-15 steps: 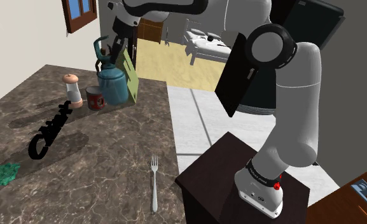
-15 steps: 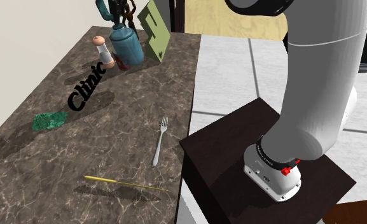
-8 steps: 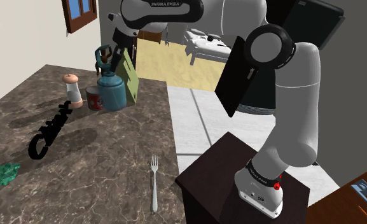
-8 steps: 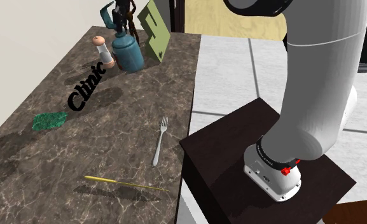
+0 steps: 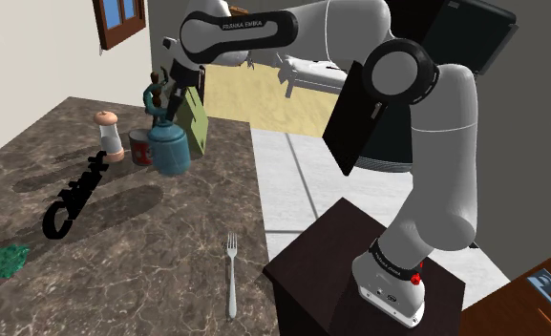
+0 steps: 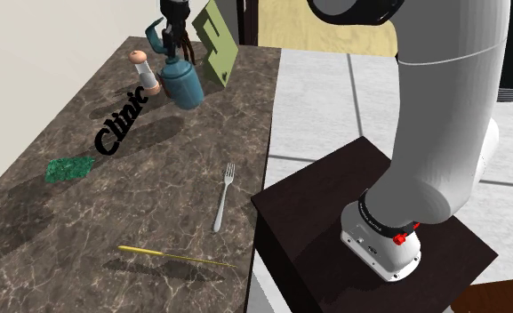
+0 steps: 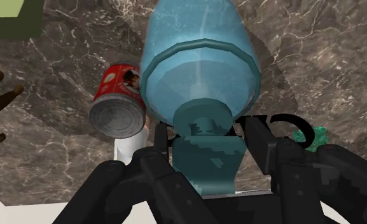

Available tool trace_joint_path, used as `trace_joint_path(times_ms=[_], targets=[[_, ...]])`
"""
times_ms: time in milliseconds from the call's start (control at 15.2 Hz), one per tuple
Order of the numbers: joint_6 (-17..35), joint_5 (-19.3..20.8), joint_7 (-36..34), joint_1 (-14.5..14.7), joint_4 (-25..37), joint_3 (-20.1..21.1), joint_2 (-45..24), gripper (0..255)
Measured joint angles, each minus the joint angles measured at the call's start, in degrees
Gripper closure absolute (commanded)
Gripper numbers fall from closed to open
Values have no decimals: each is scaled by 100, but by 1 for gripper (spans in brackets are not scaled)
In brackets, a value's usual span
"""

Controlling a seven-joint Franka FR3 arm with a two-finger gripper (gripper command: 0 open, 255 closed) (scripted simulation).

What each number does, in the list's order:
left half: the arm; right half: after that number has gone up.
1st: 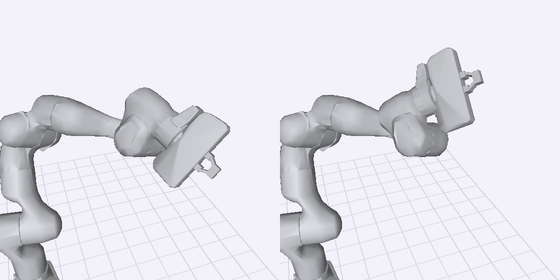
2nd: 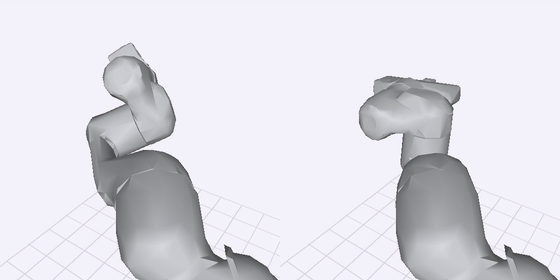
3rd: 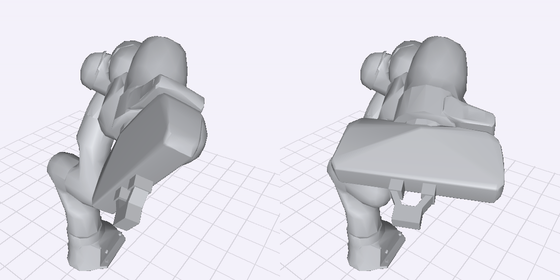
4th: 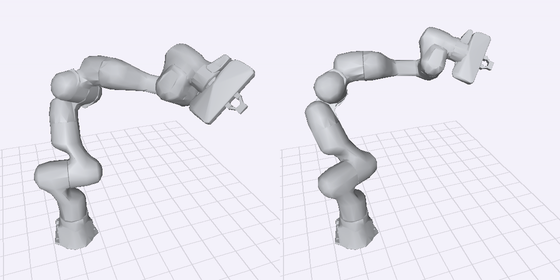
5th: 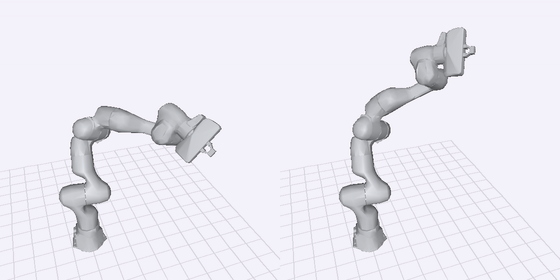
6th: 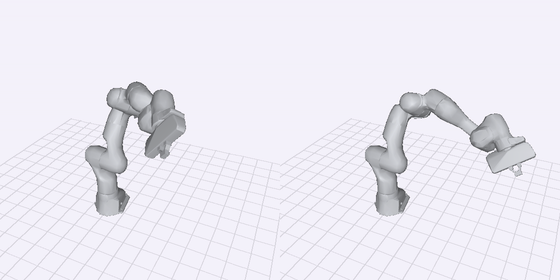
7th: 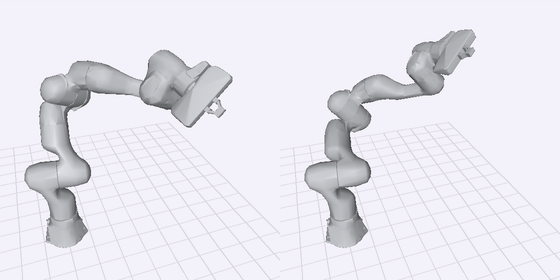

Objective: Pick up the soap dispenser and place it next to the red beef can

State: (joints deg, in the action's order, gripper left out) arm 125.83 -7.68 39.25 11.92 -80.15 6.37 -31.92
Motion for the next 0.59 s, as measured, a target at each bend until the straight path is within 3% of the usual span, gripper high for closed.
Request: trace_joint_path(times_ms=[594], targets=[[518,-28,79,2,-339,9,-184,255]])
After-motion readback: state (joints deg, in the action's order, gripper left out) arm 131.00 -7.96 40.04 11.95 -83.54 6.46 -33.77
